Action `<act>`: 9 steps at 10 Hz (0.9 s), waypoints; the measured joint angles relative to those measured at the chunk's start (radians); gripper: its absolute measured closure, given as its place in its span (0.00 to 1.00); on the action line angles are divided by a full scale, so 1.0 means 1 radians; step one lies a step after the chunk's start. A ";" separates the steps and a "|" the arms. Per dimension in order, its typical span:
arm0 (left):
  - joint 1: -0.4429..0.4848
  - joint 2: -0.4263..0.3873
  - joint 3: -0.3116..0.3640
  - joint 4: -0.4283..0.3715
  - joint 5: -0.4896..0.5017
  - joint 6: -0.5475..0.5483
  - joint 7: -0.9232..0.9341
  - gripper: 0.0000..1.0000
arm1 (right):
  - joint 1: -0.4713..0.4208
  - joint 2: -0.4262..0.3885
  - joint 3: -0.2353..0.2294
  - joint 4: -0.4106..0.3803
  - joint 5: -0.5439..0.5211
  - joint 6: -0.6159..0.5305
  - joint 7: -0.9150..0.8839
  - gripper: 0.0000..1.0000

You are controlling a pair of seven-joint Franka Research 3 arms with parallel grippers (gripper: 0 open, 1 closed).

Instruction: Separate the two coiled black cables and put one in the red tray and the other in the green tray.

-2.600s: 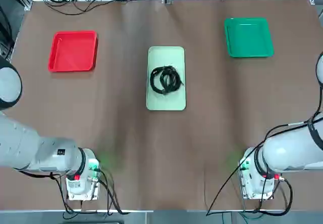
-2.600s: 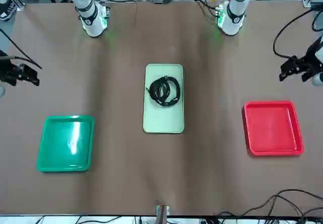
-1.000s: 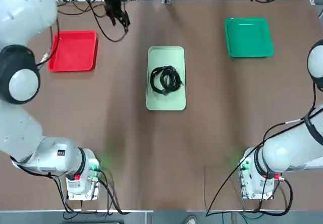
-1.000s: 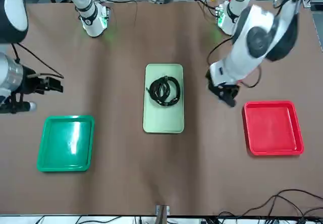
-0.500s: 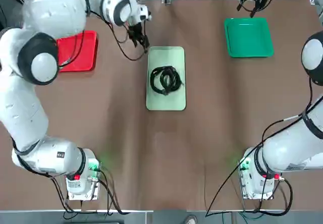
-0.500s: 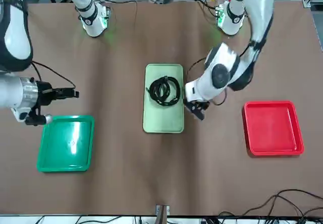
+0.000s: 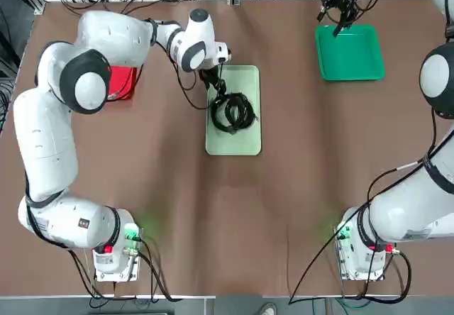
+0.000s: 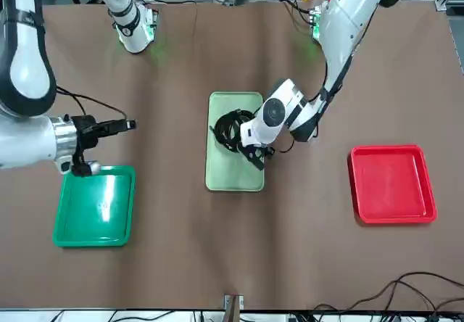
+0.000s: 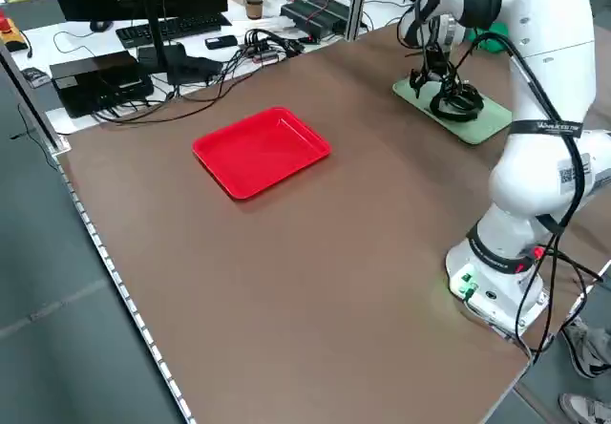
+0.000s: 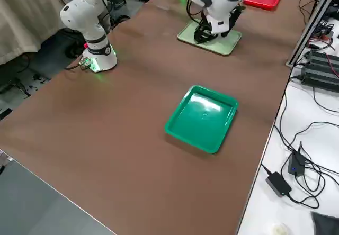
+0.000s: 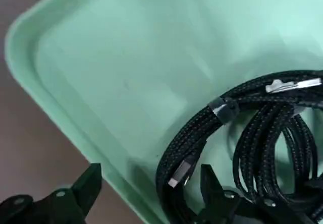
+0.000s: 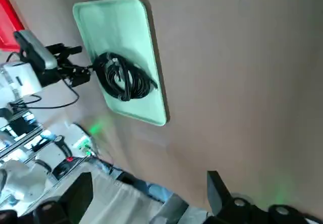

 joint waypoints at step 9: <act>-0.020 0.019 -0.006 -0.047 0.095 0.058 -0.068 0.66 | 0.046 -0.121 0.004 -0.325 0.191 0.055 -0.038 0.00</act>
